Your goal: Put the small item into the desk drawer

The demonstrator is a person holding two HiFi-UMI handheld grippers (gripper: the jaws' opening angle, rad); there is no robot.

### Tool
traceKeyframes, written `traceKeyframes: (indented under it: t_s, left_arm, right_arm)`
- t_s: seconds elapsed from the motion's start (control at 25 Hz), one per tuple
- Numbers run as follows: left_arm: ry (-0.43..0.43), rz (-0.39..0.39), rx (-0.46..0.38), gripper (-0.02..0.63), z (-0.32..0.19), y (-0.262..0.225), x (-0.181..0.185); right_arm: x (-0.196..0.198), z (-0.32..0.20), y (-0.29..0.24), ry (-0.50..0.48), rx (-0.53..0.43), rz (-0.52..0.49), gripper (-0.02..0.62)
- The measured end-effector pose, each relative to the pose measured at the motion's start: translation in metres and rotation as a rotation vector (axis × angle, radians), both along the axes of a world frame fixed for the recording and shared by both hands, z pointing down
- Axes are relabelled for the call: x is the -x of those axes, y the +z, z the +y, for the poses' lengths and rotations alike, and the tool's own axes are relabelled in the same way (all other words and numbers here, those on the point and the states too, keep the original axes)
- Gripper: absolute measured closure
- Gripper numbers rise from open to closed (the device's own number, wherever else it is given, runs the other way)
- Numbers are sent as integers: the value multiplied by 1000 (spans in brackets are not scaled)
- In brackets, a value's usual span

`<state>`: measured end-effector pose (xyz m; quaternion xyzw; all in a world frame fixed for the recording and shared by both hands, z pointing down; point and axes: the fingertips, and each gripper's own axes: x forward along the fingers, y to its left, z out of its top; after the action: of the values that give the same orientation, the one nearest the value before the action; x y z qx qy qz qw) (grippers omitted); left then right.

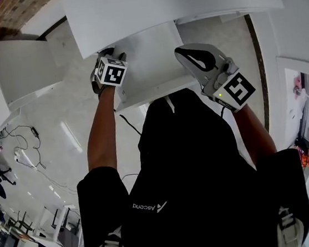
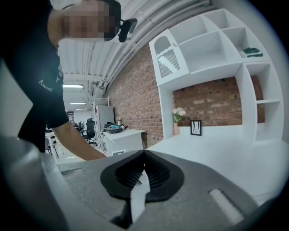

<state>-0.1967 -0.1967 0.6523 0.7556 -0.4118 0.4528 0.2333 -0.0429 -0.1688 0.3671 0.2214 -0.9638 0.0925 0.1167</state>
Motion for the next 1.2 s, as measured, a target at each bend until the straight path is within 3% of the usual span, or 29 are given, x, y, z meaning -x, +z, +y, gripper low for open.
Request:
traceKeyframes:
  t_s: [0.64,1.2]
  left_arm:
    - [46,-228,70,430,-30,74,0]
    - [36,-270,64,428,-33,89,8]
  right_arm:
    - [-27,-19,26,18,52,28,594]
    - [-30,-17,35,25,71,44,594]
